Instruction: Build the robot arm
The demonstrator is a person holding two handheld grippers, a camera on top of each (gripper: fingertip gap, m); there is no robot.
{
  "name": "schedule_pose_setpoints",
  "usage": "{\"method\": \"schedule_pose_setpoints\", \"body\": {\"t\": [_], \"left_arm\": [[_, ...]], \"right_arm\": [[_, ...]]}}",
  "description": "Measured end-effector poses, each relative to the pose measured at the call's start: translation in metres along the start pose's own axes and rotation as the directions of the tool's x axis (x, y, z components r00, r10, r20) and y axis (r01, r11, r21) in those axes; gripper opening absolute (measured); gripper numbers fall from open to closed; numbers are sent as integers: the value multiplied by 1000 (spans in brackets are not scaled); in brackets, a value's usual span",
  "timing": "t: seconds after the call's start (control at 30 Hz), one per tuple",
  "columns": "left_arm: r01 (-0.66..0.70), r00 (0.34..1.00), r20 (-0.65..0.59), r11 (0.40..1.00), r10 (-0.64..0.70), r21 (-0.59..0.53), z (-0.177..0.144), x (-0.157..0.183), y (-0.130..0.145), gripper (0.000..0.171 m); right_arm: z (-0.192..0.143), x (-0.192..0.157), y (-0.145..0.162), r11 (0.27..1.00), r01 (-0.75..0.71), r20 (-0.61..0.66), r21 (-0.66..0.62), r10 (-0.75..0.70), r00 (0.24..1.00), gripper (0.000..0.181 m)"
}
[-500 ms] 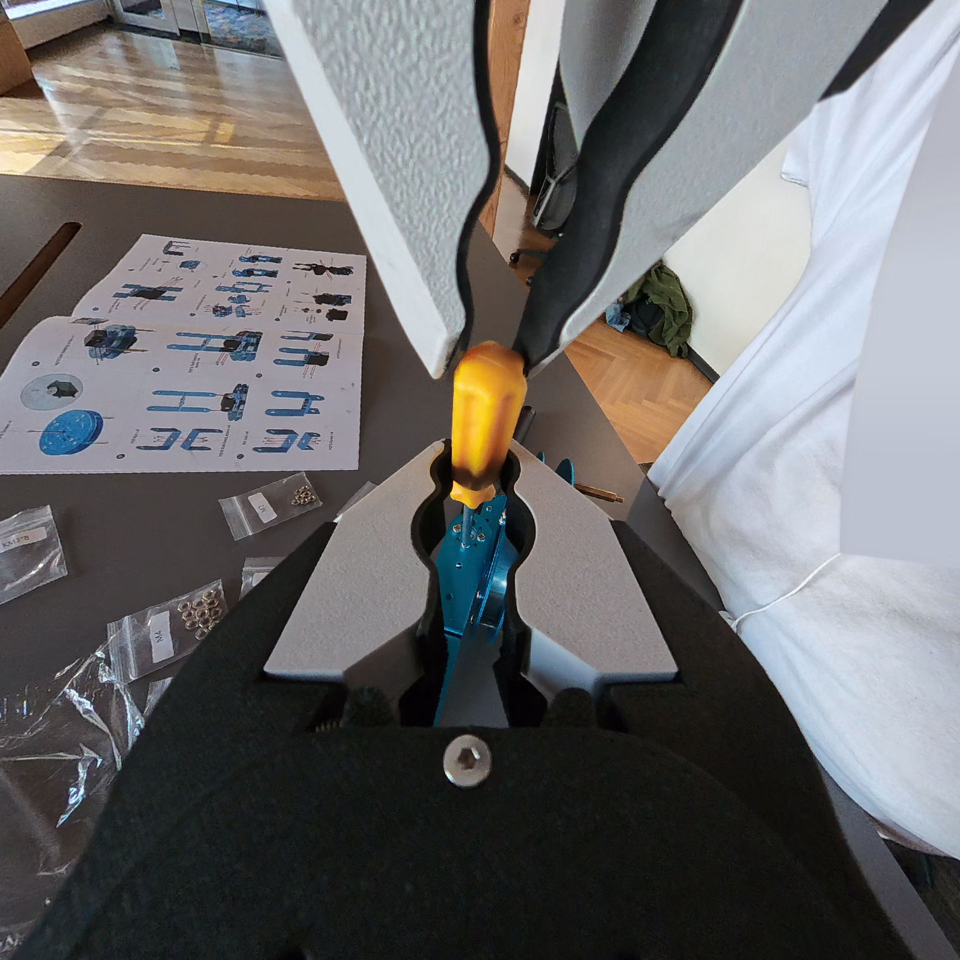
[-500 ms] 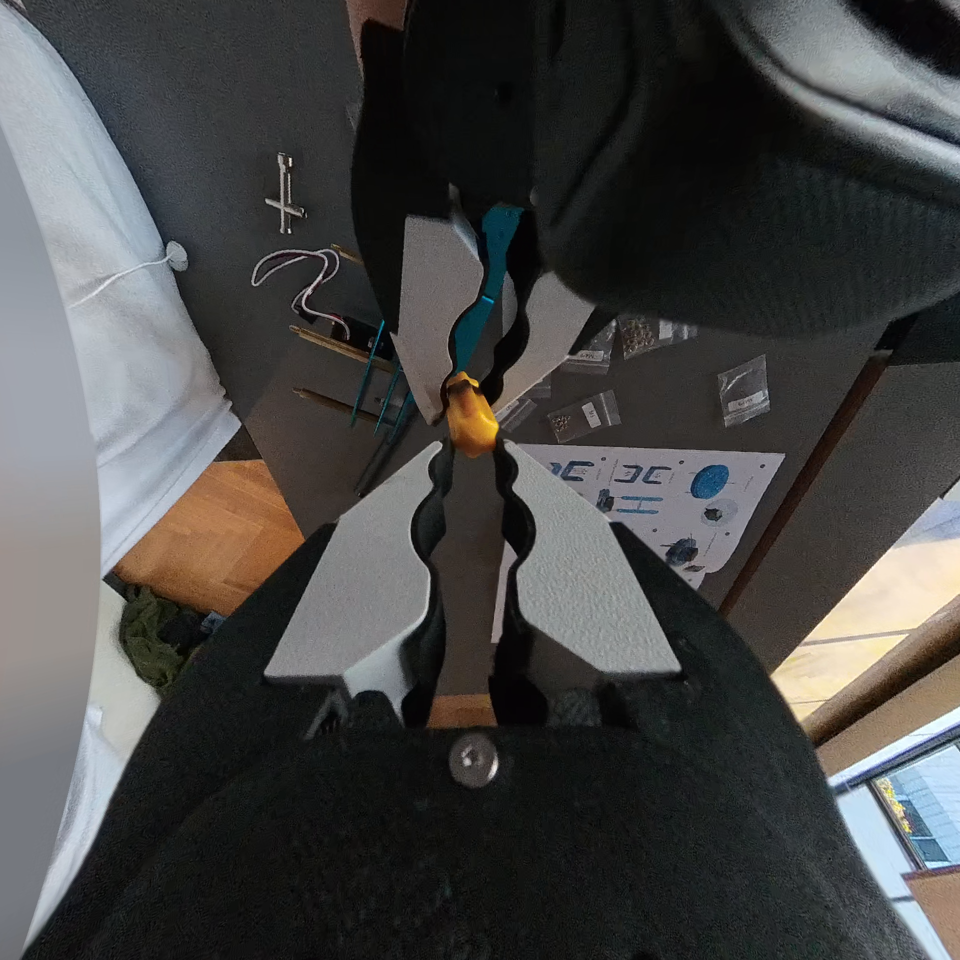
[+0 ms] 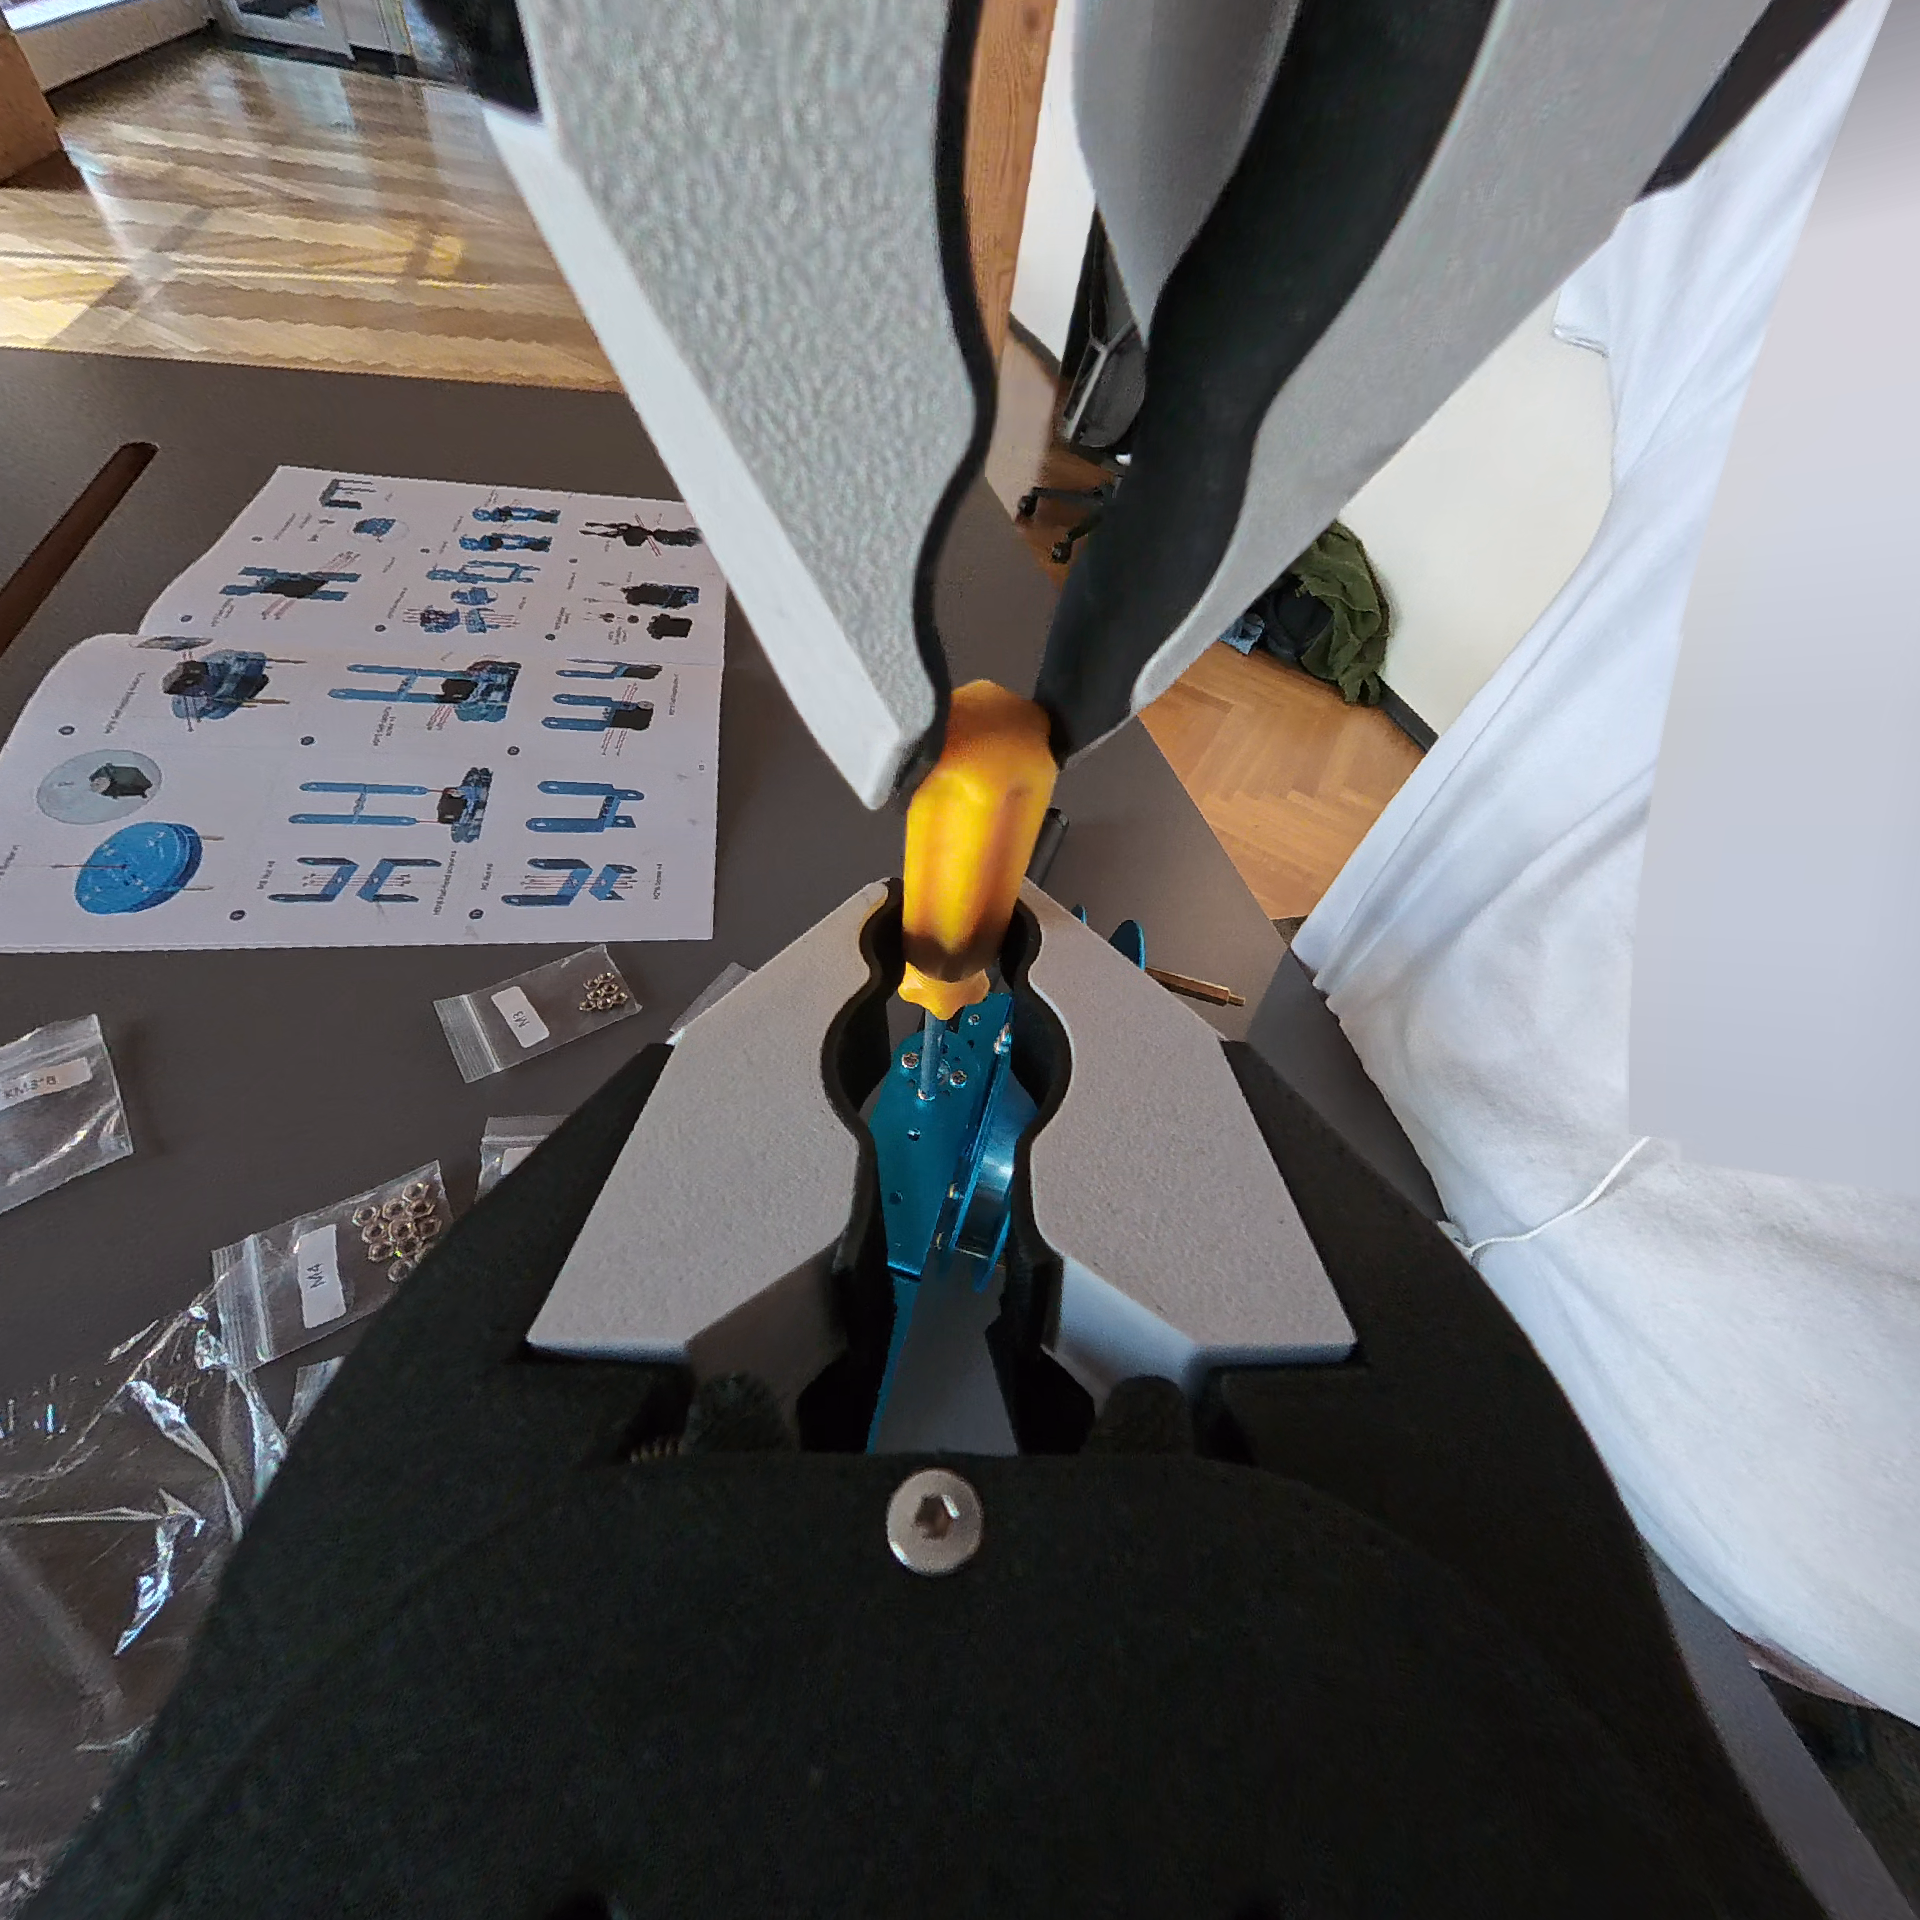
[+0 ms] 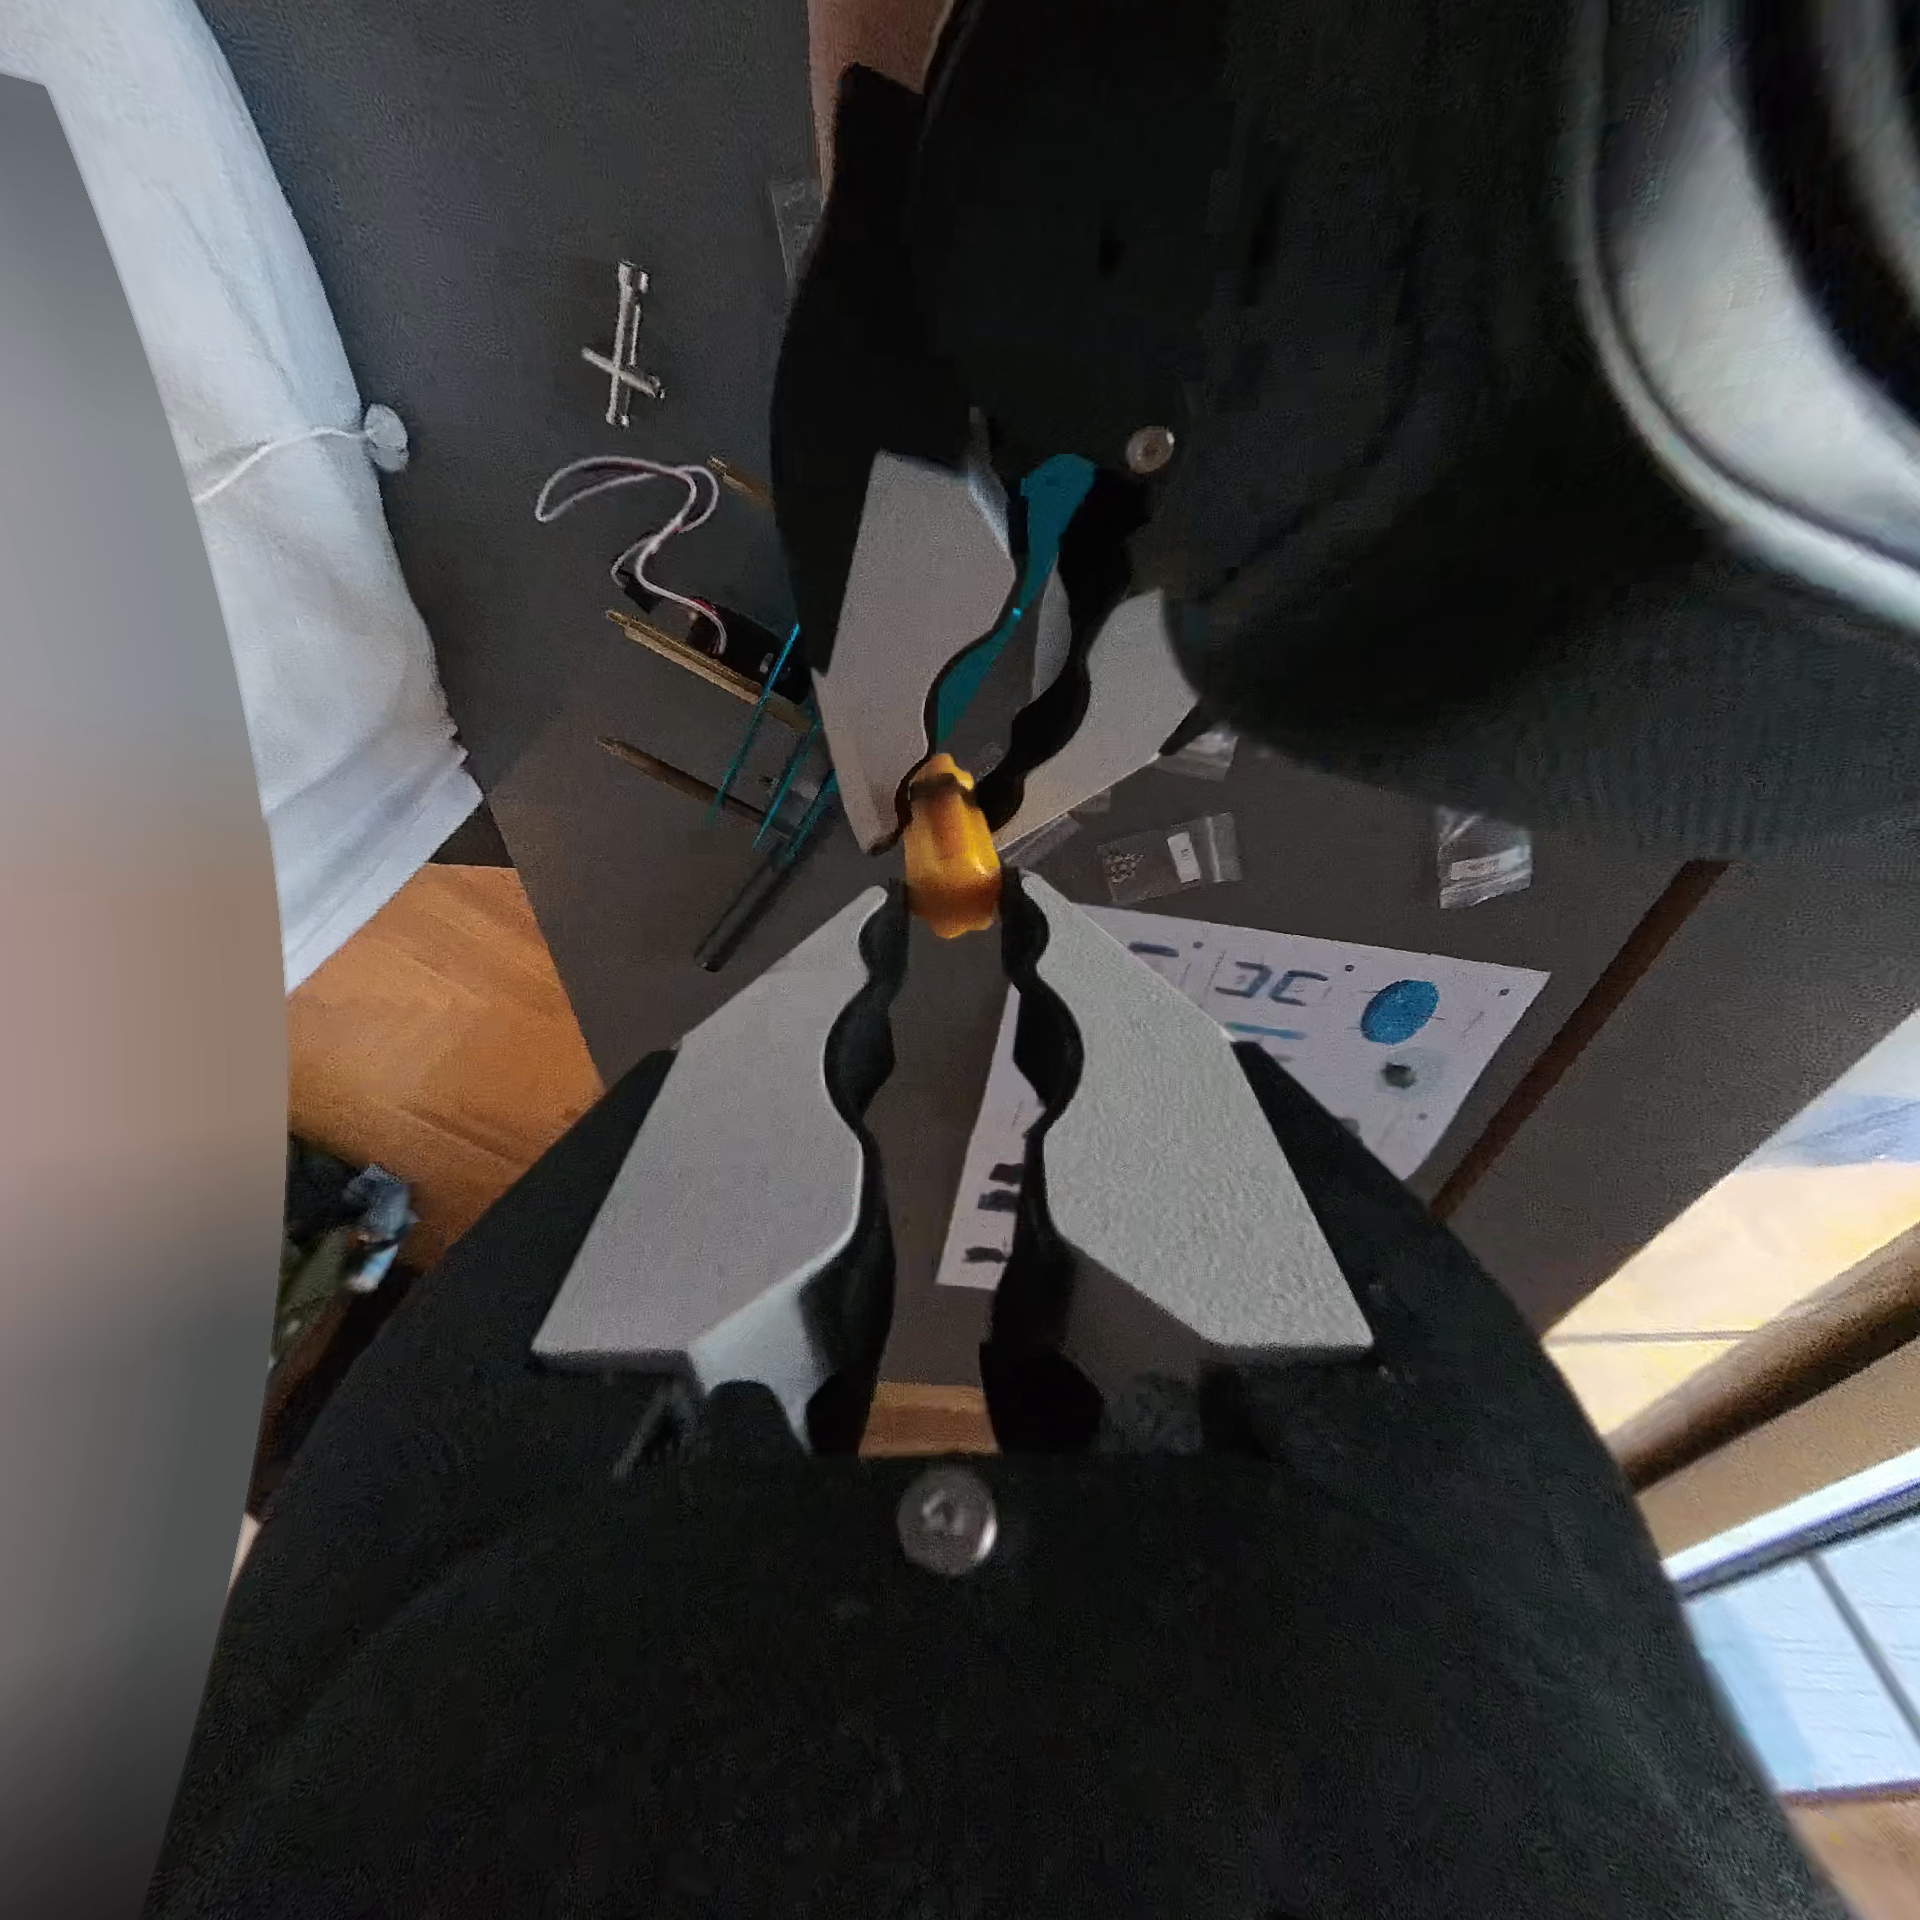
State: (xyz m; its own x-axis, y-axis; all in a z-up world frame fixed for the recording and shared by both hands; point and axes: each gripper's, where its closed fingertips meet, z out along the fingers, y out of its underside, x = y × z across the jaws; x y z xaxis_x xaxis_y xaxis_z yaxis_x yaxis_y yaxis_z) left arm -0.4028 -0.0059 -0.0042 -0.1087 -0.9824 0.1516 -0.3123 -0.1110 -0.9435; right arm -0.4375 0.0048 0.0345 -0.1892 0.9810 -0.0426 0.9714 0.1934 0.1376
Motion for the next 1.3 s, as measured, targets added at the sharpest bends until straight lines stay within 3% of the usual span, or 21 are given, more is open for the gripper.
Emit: {"method": "schedule_pose_setpoints", "body": {"t": [0.13,0.27,0.33,0.43,0.57,0.83,1.03,1.13,1.3], "left_arm": [[16,1000,-3,1000,-16,5,0,-2,0,16],[7,1000,3,1000,-7,1,-1,-2,1,16],[6,1000,1,1000,-6,3,-1,-2,1,16],[3,1000,-1,1000,-3,3,-1,-1,1,16],[-5,1000,4,1000,5,-4,-1,-1,1,16],[6,1000,-4,1000,-6,2,0,0,0,17],[-2,1000,-2,1000,2,3,1,0,0,16],[-6,1000,2,1000,6,1,1,0,0,16],[-3,1000,-3,1000,3,-1,1,1,0,17]], "right_arm": [[1,1,2,975,-224,36,1,224,974,16],[2,4,0,994,-111,14,12,111,994,16],[2,0,-2,999,-42,31,18,42,999,28],[4,3,0,996,85,-22,-2,-85,996,20],[4,3,-1,994,111,-15,5,-111,994,17],[3,0,3,978,-210,-6,-19,210,978,16],[5,3,-7,997,-54,-2,51,54,999,27],[9,3,-6,999,10,-5,45,-10,1000,18],[11,5,-5,995,-103,-7,15,104,995,17]]}}
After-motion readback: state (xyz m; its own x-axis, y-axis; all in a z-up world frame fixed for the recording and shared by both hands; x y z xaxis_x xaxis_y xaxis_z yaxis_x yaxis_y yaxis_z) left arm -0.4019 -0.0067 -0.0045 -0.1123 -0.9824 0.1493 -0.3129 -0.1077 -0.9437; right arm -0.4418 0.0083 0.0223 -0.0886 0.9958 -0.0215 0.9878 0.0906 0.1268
